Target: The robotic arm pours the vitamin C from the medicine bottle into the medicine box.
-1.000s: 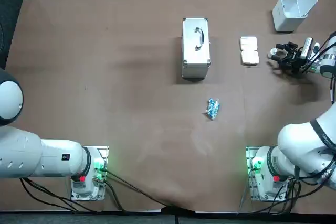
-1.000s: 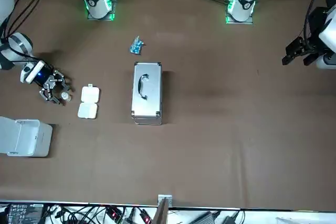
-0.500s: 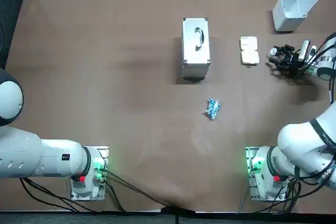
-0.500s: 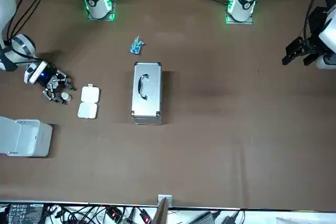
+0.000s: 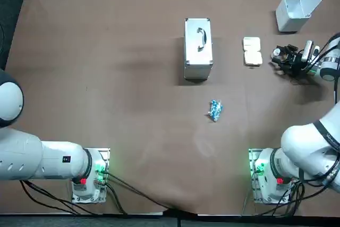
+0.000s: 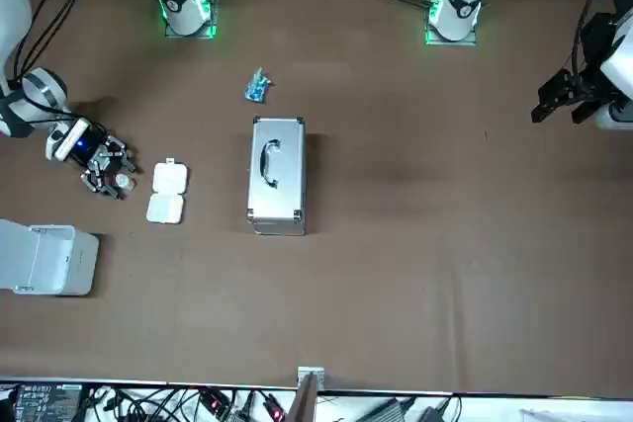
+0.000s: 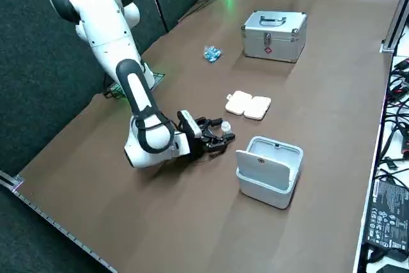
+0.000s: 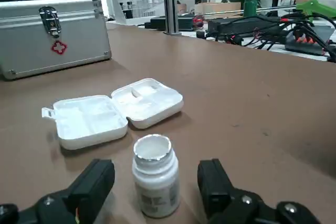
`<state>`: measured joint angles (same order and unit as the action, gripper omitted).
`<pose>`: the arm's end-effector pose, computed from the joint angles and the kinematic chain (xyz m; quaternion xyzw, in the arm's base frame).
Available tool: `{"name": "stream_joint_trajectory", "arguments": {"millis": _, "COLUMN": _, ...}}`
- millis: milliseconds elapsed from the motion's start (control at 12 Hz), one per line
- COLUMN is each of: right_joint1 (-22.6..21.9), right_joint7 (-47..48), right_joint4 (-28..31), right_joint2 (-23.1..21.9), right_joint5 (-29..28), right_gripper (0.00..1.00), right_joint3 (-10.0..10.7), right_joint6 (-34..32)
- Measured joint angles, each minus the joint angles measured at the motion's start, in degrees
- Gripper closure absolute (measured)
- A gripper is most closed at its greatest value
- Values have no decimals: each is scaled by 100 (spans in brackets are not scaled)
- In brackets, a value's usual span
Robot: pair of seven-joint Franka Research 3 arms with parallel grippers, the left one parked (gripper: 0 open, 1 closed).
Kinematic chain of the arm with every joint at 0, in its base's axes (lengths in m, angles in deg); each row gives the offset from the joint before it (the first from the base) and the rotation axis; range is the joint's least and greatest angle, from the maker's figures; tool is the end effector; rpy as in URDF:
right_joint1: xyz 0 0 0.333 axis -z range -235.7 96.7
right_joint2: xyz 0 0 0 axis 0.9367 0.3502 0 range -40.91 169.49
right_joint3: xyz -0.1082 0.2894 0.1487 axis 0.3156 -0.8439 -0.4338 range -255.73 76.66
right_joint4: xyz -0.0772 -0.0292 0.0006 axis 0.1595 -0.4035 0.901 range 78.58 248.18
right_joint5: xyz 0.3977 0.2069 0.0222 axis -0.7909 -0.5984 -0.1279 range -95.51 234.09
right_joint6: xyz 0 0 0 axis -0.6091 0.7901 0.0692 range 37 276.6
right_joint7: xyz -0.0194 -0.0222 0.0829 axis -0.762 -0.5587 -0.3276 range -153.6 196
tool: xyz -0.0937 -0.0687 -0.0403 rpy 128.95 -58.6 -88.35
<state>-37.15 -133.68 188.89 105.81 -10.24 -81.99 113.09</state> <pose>0.4816 -0.2795 0.0397 -0.7265 -0.3708 -0.4979 0.2945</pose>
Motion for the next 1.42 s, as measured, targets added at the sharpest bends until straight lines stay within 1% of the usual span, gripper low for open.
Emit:
{"name": "stream_joint_trajectory", "arguments": {"millis": 250, "right_joint1": 0, "right_joint7": -2, "right_joint4": -36, "right_joint2": 56, "right_joint5": -52, "right_gripper": 3, "right_joint3": 0, "right_joint6": -5}}
{"name": "stream_joint_trajectory", "arguments": {"millis": 417, "right_joint1": -1, "right_joint7": -2, "right_joint4": -63, "right_joint2": 74, "right_joint5": -55, "right_gripper": 6, "right_joint3": 0, "right_joint6": -5}}
{"name": "stream_joint_trajectory", "arguments": {"millis": 583, "right_joint1": -2, "right_joint7": -2, "right_joint4": -73, "right_joint2": 75, "right_joint5": -55, "right_gripper": 7, "right_joint3": 0, "right_joint6": -5}}
{"name": "stream_joint_trajectory", "arguments": {"millis": 750, "right_joint1": -2, "right_joint7": -2, "right_joint4": -76, "right_joint2": 76, "right_joint5": -55, "right_gripper": 19, "right_joint3": 0, "right_joint6": -4}}
{"name": "stream_joint_trajectory", "arguments": {"millis": 1083, "right_joint1": -3, "right_joint7": -2, "right_joint4": -76, "right_joint2": 77, "right_joint5": -55, "right_gripper": 26, "right_joint3": 0, "right_joint6": -4}}
{"name": "stream_joint_trajectory", "arguments": {"millis": 1167, "right_joint1": -3, "right_joint7": -2, "right_joint4": -76, "right_joint2": 77, "right_joint5": -55, "right_gripper": 26, "right_joint3": 0, "right_joint6": -4}}
{"name": "stream_joint_trajectory", "arguments": {"millis": 1417, "right_joint1": -7, "right_joint7": -2, "right_joint4": -76, "right_joint2": 79, "right_joint5": -55, "right_gripper": 32, "right_joint3": -1, "right_joint6": -4}}
